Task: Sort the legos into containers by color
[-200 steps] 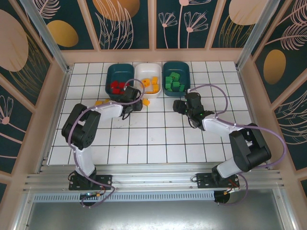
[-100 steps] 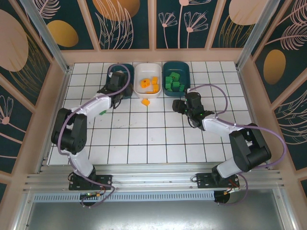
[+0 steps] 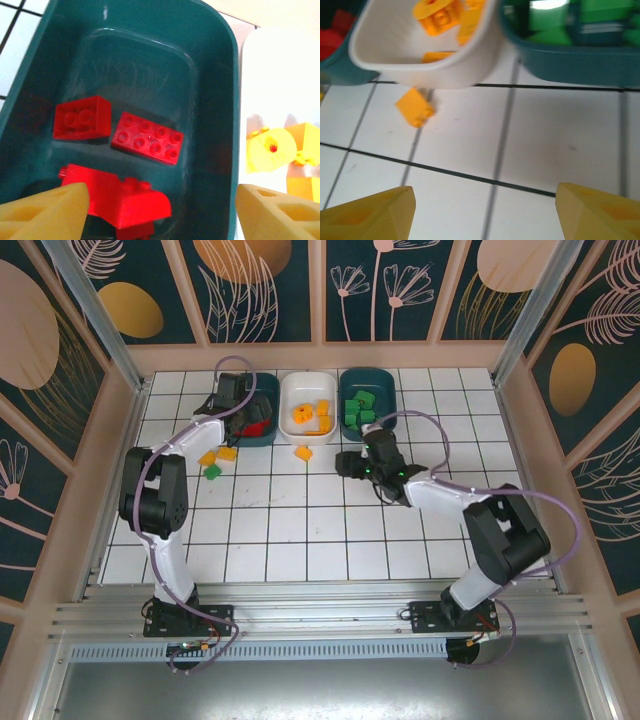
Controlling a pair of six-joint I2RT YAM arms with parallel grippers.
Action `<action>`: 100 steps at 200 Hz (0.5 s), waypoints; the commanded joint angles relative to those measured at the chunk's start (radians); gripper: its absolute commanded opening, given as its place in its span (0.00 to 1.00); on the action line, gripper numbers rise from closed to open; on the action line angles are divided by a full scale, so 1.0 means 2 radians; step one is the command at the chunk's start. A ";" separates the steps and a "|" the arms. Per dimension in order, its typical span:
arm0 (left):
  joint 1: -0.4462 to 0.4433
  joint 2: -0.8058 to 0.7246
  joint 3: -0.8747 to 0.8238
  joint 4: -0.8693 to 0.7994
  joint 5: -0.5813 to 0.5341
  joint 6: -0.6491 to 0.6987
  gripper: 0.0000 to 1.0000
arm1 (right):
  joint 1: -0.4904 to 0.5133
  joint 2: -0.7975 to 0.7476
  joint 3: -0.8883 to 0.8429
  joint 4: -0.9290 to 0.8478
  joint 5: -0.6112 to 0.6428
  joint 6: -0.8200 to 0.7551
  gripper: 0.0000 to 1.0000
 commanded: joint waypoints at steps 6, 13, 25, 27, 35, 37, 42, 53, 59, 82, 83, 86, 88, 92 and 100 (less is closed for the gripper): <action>0.000 -0.046 -0.029 0.012 0.026 -0.004 0.85 | 0.045 0.075 0.086 -0.045 -0.004 -0.062 0.75; 0.000 -0.065 -0.048 0.019 0.029 -0.011 0.87 | 0.054 0.097 0.103 -0.050 -0.001 -0.070 0.75; 0.001 -0.104 -0.090 0.038 0.027 -0.027 0.90 | 0.061 0.131 0.133 -0.056 -0.001 -0.077 0.75; 0.001 -0.112 -0.098 0.040 0.027 -0.031 0.91 | 0.062 0.137 0.138 -0.057 -0.001 -0.078 0.75; 0.000 -0.147 -0.132 0.056 0.021 -0.046 0.95 | 0.064 0.157 0.156 -0.060 0.012 -0.079 0.75; 0.001 -0.157 -0.142 0.059 0.018 -0.050 0.96 | 0.065 0.162 0.159 -0.061 0.014 -0.079 0.75; 0.000 -0.177 -0.165 0.067 0.013 -0.062 0.98 | 0.065 0.173 0.171 -0.064 0.020 -0.079 0.75; 0.001 -0.223 -0.217 0.082 0.002 -0.085 0.98 | 0.065 0.197 0.198 -0.074 0.032 -0.072 0.75; 0.001 -0.247 -0.249 0.094 0.000 -0.097 0.98 | 0.065 0.208 0.212 -0.078 0.036 -0.070 0.75; 0.001 -0.326 -0.338 0.113 -0.003 -0.127 0.98 | 0.065 0.248 0.252 -0.088 0.044 -0.063 0.75; 0.001 -0.329 -0.340 0.113 -0.002 -0.128 0.99 | 0.065 0.249 0.253 -0.089 0.043 -0.063 0.75; 0.001 -0.337 -0.346 0.112 0.002 -0.130 0.99 | 0.066 0.255 0.258 -0.089 0.042 -0.063 0.74; 0.001 -0.341 -0.349 0.111 0.004 -0.131 0.98 | 0.066 0.257 0.260 -0.089 0.042 -0.063 0.74; 0.001 -0.353 -0.353 0.108 0.008 -0.131 0.98 | 0.066 0.264 0.266 -0.090 0.043 -0.063 0.74; 0.002 -0.372 -0.359 0.096 0.013 -0.129 0.99 | 0.067 0.276 0.274 -0.089 0.044 -0.063 0.74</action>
